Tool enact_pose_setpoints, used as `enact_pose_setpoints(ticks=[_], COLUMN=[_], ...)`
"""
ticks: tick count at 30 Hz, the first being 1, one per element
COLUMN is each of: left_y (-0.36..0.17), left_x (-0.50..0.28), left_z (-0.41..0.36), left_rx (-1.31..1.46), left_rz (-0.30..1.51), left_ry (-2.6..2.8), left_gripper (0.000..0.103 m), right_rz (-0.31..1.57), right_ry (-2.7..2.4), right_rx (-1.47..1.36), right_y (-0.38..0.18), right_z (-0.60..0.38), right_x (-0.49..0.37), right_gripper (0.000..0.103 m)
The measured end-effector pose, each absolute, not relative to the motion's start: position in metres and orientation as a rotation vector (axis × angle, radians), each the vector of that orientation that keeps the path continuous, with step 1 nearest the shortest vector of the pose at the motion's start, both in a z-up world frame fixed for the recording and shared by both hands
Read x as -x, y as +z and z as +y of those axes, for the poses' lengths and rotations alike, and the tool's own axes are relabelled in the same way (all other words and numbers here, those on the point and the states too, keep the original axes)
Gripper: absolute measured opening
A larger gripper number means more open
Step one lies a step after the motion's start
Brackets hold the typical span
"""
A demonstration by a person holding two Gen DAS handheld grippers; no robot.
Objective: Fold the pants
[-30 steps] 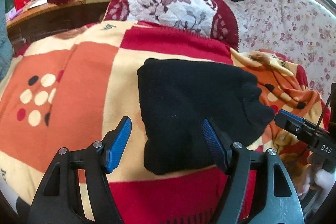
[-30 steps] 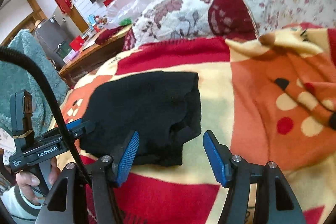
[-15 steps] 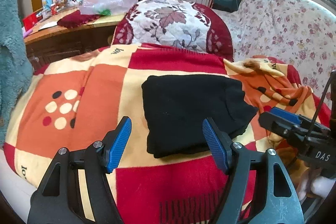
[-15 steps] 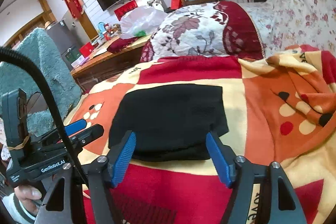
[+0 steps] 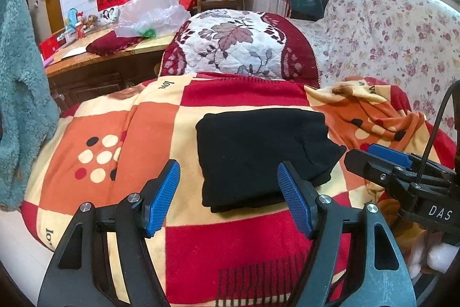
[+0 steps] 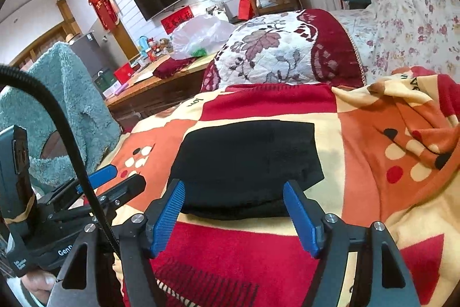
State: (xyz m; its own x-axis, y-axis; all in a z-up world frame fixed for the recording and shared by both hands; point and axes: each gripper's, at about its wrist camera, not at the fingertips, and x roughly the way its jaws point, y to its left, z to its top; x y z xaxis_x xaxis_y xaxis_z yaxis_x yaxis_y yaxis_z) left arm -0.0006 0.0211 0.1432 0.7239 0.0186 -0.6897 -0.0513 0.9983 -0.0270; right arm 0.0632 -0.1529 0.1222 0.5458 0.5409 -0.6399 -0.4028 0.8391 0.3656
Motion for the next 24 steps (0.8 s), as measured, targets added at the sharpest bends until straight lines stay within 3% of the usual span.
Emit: enact_pose_setpoints(ticks=[24], left_y=[0.1506], left_x=[0.0064], left_z=[0.0170], left_rx=[0.061], left_rz=[0.742], left_ry=[0.052], left_gripper=[0.071], right_rz=[0.838], right_ry=[0.566], right_rx=[-0.207], right_y=[0.1194], right_z=[-0.1541], right_x=[-0.0599], right_gripper=[0.070])
